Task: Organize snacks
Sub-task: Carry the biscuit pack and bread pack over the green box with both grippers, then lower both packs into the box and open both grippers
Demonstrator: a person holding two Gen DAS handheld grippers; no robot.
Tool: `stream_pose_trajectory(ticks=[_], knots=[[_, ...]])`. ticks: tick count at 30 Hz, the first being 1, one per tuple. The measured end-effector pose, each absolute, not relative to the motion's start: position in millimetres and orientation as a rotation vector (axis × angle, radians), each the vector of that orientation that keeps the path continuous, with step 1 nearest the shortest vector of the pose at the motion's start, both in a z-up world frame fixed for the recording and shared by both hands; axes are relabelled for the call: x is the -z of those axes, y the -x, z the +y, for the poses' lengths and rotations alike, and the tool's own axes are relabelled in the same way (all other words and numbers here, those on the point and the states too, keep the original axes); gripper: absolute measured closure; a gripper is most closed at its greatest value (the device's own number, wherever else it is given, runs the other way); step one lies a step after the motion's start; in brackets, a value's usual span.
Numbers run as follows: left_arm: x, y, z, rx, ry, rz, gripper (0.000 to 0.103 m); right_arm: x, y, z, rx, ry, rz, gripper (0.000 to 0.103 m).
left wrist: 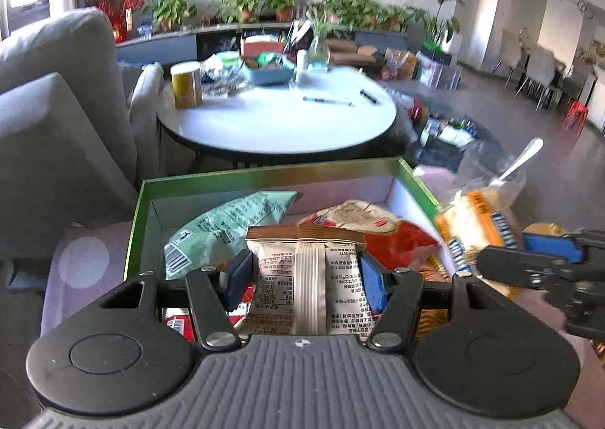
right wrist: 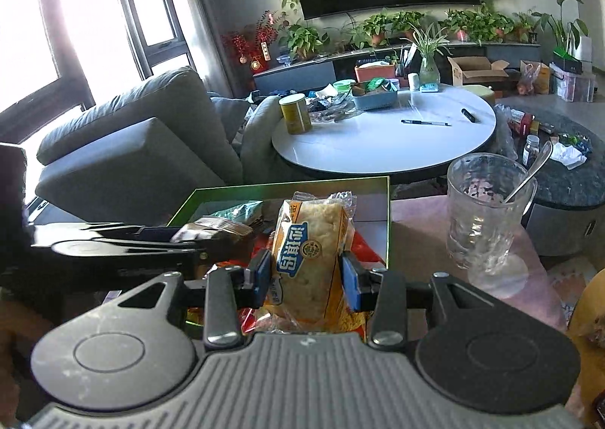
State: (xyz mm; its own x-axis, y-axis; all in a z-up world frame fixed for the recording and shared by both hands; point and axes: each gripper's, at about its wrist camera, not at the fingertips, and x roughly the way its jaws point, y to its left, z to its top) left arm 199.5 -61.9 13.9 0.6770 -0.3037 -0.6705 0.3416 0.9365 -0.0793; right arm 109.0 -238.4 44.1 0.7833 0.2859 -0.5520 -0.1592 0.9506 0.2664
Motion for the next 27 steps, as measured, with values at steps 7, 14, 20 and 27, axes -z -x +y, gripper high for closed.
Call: stream_pose_trajectory(ticks=[7, 14, 20, 27], knots=[[4.2, -220.9, -65.7, 0.312, -0.054, 0.81, 0.047, -41.9, -122.3, -244.7, -0.22, -0.22, 0.632, 0.035], [6.0, -236.2, -62.0, 0.277, -0.059, 0.813, 0.046, -38.6, -139.4, -243.9, -0.209, -0.225, 0.644, 0.035], [4.0, -243.3, -62.2, 0.248, -0.065, 0.788, 0.046, -33.2, -151.4, -248.3, -0.199, -0.269, 0.669, 0.035], [0.3, -253.0, -59.8, 0.208, -0.055, 0.744, 0.041, -29.5, -169.3, -251.0, -0.173, -0.29, 0.691, 0.035]])
